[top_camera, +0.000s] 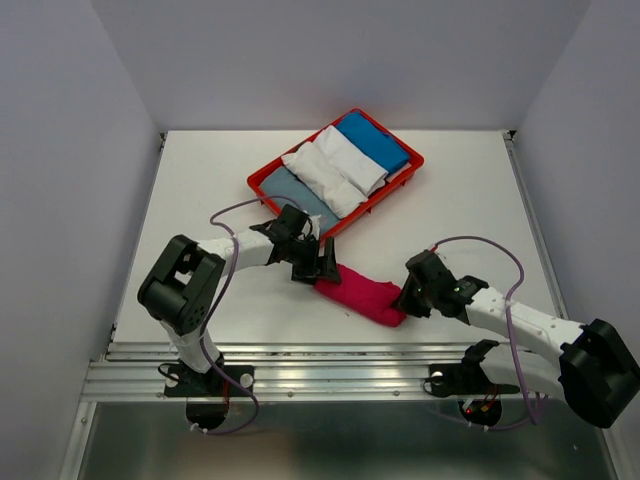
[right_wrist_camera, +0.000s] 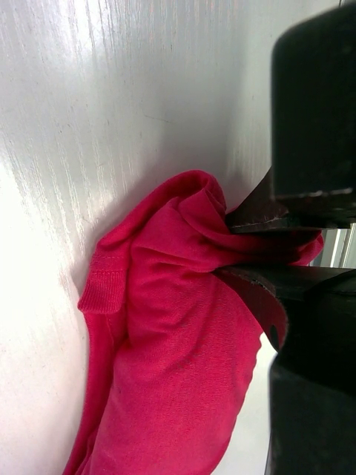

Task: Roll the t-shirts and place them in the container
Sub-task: Pick up the T-shirt from the center of the board, then place the T-shirt in the bin.

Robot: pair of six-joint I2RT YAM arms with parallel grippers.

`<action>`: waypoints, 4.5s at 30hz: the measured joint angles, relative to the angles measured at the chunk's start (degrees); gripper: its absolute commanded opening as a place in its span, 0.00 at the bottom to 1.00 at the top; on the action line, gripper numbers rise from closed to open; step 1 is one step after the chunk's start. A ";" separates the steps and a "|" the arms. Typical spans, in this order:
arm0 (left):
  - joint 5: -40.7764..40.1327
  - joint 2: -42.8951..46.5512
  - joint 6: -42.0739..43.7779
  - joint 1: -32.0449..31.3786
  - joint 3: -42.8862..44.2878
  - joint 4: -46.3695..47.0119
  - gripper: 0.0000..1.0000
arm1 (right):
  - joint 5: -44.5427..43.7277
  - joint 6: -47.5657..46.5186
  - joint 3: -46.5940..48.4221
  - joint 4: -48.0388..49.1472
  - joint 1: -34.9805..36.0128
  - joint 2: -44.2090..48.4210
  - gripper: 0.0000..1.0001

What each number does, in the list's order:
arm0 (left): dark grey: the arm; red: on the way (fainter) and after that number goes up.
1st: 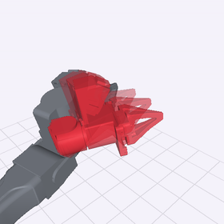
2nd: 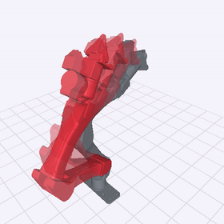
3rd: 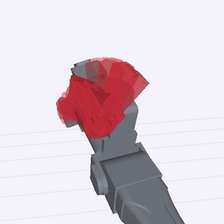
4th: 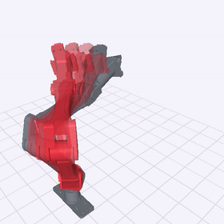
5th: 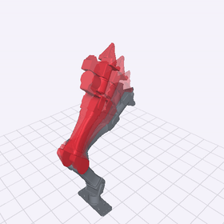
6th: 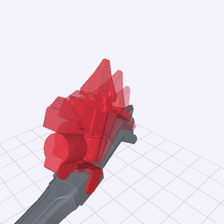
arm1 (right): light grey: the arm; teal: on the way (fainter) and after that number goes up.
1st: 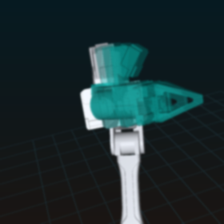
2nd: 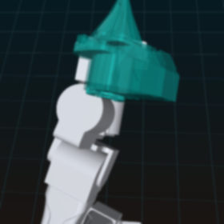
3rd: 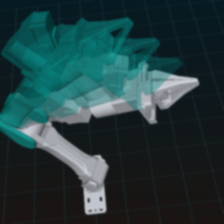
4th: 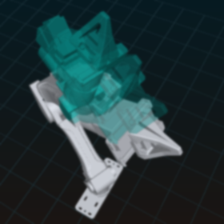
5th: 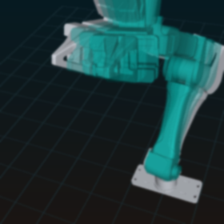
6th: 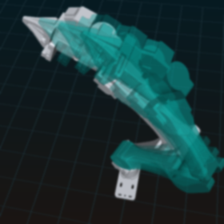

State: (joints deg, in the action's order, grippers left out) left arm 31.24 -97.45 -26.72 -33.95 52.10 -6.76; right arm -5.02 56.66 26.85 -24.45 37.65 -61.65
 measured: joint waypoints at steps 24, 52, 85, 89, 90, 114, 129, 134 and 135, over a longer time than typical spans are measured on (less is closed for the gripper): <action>-0.42 4.81 -4.13 -0.87 -3.43 -0.35 0.00 | 0.04 -1.03 0.61 -0.35 0.00 -0.68 0.05; -2.16 11.39 -8.68 -1.29 -10.47 -2.23 0.00 | 5.03 5.25 -2.45 2.47 -0.04 1.51 0.38; -12.94 19.50 -3.10 -1.33 9.97 -24.55 0.00 | 2.93 -3.69 13.94 -7.72 0.00 3.87 0.01; -15.39 18.23 -0.13 1.38 19.78 -29.00 0.00 | 2.62 -4.46 18.12 -6.73 0.00 2.23 0.01; -15.74 17.31 0.70 2.51 22.49 -30.01 0.00 | 2.58 -4.50 19.41 -5.62 0.00 1.22 0.01; -26.34 -16.68 12.41 18.01 63.80 -41.53 0.00 | -0.76 -6.97 44.78 12.09 1.03 -34.99 0.01; -22.73 -30.36 13.42 21.00 70.18 -41.75 0.00 | -0.52 -6.88 47.47 14.69 2.08 -43.01 0.01; -22.71 -32.17 13.31 21.31 70.18 -41.46 0.00 | -0.57 -6.73 47.47 15.52 2.34 -43.78 0.01; -22.73 -32.17 13.27 21.33 70.18 -41.46 0.00 | -0.57 -6.75 47.47 15.54 2.38 -43.82 0.01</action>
State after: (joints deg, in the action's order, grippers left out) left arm 8.51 -129.62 -13.45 -12.62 122.28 -48.23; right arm -5.58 49.91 74.32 -8.91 40.03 -105.47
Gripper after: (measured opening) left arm 0.044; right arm 0.271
